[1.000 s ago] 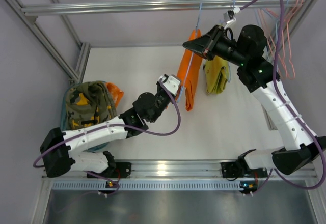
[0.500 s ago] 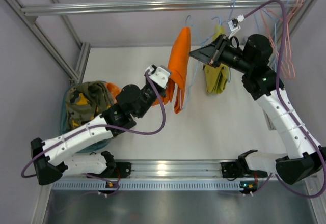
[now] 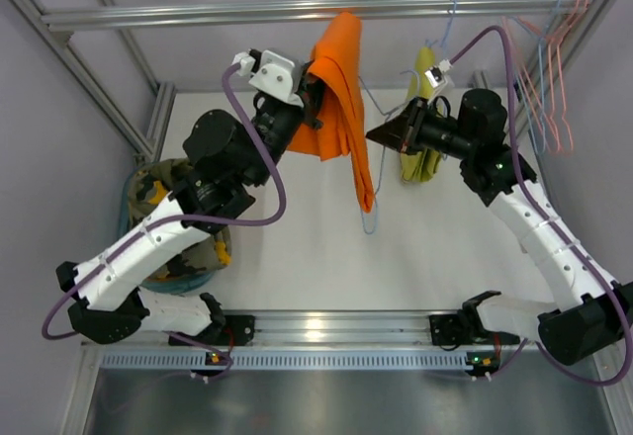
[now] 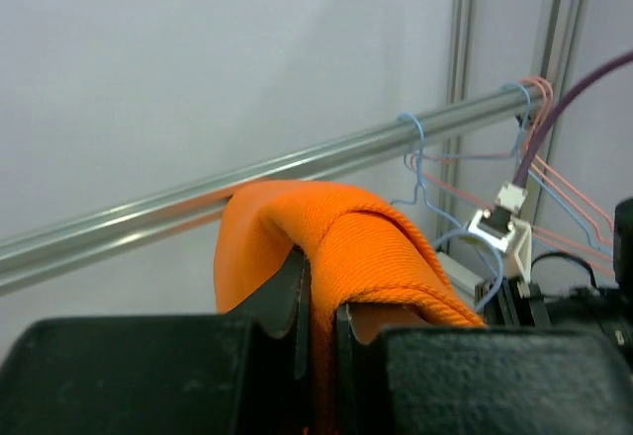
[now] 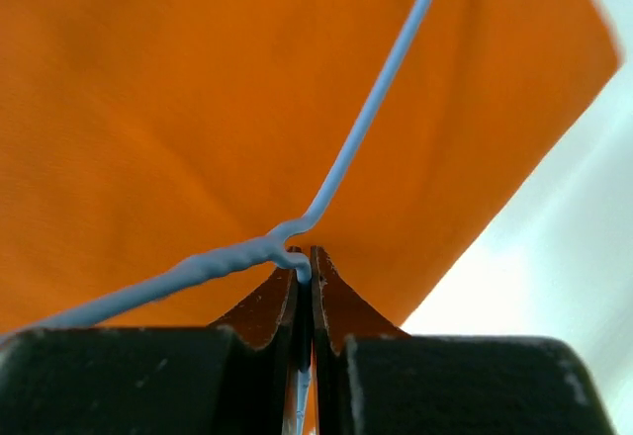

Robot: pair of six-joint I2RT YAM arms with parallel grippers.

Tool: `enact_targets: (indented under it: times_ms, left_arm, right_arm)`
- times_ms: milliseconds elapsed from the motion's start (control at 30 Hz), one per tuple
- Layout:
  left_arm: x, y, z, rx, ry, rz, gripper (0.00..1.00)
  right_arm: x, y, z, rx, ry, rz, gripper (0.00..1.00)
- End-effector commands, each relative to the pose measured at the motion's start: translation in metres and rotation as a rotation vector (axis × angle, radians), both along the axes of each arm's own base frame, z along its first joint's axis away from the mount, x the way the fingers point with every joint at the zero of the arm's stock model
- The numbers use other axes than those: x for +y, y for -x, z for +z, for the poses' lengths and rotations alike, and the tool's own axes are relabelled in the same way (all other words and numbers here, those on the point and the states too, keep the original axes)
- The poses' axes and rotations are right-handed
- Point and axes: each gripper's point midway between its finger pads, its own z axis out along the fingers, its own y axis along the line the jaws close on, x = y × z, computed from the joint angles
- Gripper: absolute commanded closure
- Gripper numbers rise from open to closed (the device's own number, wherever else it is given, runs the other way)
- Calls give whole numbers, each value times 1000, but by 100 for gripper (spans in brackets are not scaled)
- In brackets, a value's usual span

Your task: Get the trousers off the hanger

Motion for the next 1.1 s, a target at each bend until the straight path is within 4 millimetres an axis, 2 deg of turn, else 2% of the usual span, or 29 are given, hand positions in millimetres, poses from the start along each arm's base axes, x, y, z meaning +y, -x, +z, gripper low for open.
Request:
enact_targets:
  times_ms: [0, 67, 100, 267, 367, 400, 433, 467, 533, 567, 633, 667, 733, 767, 800, 833, 867, 933, 1000, 1033, 1067]
  left_arm:
    - [64, 34, 117, -205, 330, 16, 100]
    - [72, 33, 126, -220, 341, 37, 100]
    - [82, 33, 134, -235, 357, 60, 100]
    - [114, 32, 146, -271, 380, 134, 100]
    - [140, 29, 149, -271, 402, 187, 100]
    - [155, 25, 149, -273, 405, 230, 100]
    - [162, 25, 149, -269, 420, 238, 100]
    - [180, 26, 147, -273, 419, 280, 100]
    - [197, 31, 144, -273, 434, 305, 100]
    - [218, 39, 145, -289, 447, 354, 100]
    - [238, 45, 142, -277, 472, 393, 100]
    - [262, 58, 144, -305, 485, 460, 100]
    - [283, 71, 140, -323, 482, 528, 100]
    - [296, 88, 138, -342, 489, 563, 100]
    - [311, 97, 134, -359, 476, 639, 100]
    - [319, 105, 130, -364, 457, 683, 100]
    - [331, 122, 124, -389, 443, 748, 100]
    - [341, 140, 113, -416, 383, 830, 100]
    - [355, 156, 91, -424, 311, 959, 100]
    - [361, 174, 82, -438, 306, 1004, 100]
    - [367, 183, 72, -444, 271, 1080, 100]
  right_arm:
    - [-5, 5, 8, -112, 34, 5, 100]
    - [-6, 7, 7, -118, 45, 7, 100]
    - [-7, 7, 4, -114, 49, 4, 100]
    - [-10, 14, 2, -131, 72, 12, 100]
    - [-12, 18, 4, -144, 82, 24, 100]
    - [-12, 21, 5, -145, 87, 29, 100]
    - [-11, 22, 6, -158, 92, 40, 100]
    - [-12, 25, 10, -169, 91, 43, 100]
    - [-13, 27, 11, -182, 103, 49, 100]
    - [-14, 29, 15, -196, 102, 49, 100]
    - [-16, 31, 16, -205, 108, 48, 100]
    - [-16, 32, 19, -217, 108, 50, 100]
    - [-16, 33, 21, -225, 114, 53, 100]
    - [-17, 34, 22, -226, 116, 53, 100]
    - [-18, 35, 24, -233, 116, 53, 100]
    - [-17, 35, 24, -238, 119, 57, 100]
    - [-18, 36, 26, -243, 120, 56, 100]
    - [-18, 36, 25, -243, 120, 57, 100]
    - [-18, 37, 26, -243, 119, 59, 100]
    - [-18, 37, 25, -241, 117, 60, 100]
    - [-17, 38, 26, -245, 116, 63, 100]
